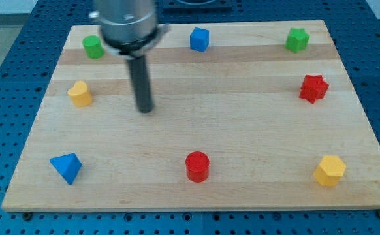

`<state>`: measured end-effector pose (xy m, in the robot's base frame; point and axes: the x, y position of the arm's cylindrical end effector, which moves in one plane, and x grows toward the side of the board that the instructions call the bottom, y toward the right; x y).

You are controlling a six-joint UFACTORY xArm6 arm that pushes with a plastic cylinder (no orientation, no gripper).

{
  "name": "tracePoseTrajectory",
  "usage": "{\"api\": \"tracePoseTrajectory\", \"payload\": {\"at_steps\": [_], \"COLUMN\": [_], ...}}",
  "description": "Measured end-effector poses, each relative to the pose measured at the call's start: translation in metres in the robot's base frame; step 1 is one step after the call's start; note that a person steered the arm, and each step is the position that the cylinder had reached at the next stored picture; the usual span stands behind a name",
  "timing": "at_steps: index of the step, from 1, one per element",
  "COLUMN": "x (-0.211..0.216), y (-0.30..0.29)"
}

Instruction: Point your arm to the yellow heart

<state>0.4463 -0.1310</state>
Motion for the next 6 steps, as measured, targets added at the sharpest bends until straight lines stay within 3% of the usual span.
{"api": "tracePoseTrajectory", "payload": {"at_steps": [1,4,6], "x": [0.006,0.006,-0.033], "y": [-0.070,-0.174,-0.141]}}
